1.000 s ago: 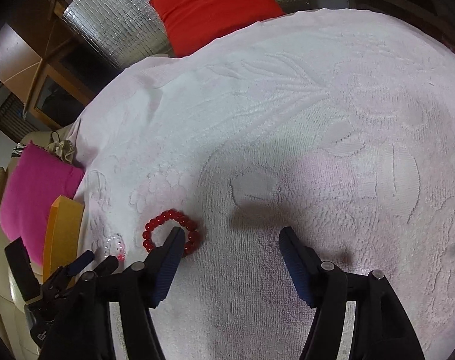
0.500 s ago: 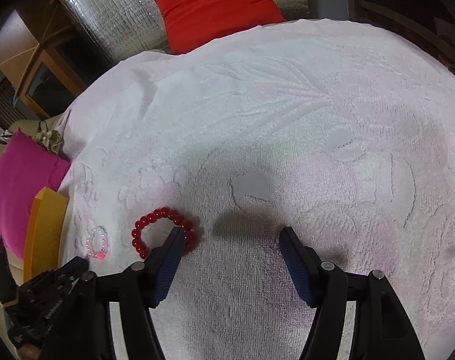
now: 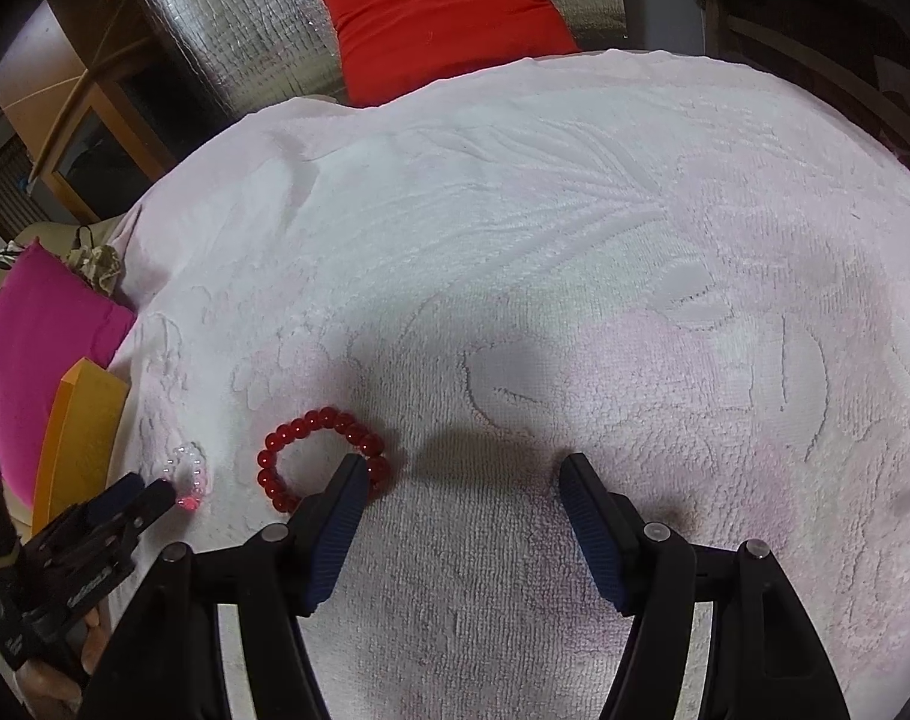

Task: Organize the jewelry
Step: 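Grasp the pink crystal bracelet with the left tool while the right tool grasps the red bead bracelet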

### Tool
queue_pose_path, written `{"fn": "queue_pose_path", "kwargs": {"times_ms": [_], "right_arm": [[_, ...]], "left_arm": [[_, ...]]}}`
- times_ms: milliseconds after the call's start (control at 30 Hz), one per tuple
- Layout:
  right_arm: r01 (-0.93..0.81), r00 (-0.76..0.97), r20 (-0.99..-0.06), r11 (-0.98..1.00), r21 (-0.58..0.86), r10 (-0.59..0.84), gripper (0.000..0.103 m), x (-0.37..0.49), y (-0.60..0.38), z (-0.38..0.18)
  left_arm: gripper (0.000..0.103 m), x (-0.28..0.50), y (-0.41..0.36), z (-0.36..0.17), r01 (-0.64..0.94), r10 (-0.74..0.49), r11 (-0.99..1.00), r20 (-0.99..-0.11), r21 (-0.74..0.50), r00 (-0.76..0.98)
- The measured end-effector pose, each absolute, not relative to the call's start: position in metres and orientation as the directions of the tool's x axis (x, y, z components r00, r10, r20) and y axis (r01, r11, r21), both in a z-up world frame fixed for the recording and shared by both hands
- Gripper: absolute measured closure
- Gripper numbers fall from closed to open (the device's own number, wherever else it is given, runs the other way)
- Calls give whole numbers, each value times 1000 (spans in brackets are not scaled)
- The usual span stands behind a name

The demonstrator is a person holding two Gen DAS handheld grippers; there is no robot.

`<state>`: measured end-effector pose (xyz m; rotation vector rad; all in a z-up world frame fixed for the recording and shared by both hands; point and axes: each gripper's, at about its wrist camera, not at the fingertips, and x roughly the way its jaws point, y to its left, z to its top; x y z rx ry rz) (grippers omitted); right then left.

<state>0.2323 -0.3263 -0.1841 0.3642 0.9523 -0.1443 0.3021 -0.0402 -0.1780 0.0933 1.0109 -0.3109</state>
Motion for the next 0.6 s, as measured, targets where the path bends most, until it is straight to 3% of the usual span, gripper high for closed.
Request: {"fn": "queue_pose_path", "kwargs": {"times_ms": [67, 200, 233, 267, 300, 600], "right_arm": [[274, 574, -818, 934, 230, 33, 33, 233, -325, -184], [269, 575, -817, 936, 228, 33, 33, 232, -325, -184], [269, 575, -818, 936, 228, 34, 33, 232, -325, -184], [270, 574, -818, 935, 229, 35, 33, 232, -325, -184], [274, 574, -818, 934, 231, 34, 33, 232, -326, -184], [261, 625, -780, 930, 259, 42, 36, 231, -319, -170]], "left_arm": [[41, 304, -47, -179, 306, -210, 951, -835, -53, 509], [44, 299, -58, -183, 320, -170, 948, -837, 5, 520], [59, 298, -59, -184, 321, -159, 947, -833, 23, 529], [85, 297, -60, -183, 334, -165, 942, -833, 25, 529], [96, 297, -60, -184, 345, -184, 938, -838, 5, 513], [95, 286, -38, -170, 375, -297, 920, -832, -118, 468]]}}
